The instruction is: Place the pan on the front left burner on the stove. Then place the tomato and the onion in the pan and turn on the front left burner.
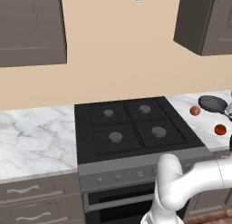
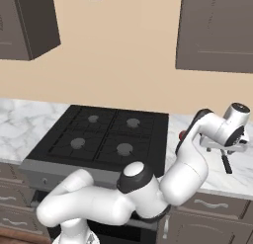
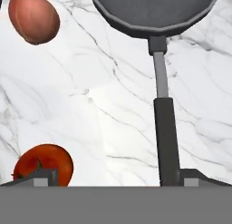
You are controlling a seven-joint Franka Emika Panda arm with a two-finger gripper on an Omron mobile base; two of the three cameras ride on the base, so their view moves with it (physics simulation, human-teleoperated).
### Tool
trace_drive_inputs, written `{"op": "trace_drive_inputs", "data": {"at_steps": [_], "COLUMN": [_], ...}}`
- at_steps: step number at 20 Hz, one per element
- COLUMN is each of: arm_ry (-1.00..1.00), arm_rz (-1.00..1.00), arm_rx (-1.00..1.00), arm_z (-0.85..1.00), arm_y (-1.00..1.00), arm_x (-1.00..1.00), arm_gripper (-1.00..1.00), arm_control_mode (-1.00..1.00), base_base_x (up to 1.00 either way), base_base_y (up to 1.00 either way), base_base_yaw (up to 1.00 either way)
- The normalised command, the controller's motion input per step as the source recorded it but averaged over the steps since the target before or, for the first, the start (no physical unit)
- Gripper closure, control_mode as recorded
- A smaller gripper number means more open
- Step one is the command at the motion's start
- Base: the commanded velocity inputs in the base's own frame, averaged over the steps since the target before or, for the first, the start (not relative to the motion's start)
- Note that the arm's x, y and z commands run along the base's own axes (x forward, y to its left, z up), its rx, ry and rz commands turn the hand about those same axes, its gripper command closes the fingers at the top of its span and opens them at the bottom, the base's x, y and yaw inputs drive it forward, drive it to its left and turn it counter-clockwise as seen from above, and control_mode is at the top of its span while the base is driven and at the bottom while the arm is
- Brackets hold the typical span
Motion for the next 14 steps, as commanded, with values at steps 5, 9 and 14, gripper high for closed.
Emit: {"op": "trace_drive_inputs", "data": {"at_steps": [5,9,14], "arm_ry": [0.0,0.0,0.0], "arm_rz": [0.0,0.0,0.0], "arm_rx": [0.0,0.0,0.0], "arm_z": [-0.08,-0.1,-0.19], "arm_y": [-0.36,-0.36,-0.1], "arm_x": [0.04,0.0,0.03], "arm_gripper": [-1.0,-1.0,-1.0], "arm_control_mode": [-1.0,-1.0,-1.0], "base_base_x": [0.0,0.0,0.0], "base_base_y": [0.0,0.0,0.0], "base_base_yaw": [0.0,0.0,0.0]}}
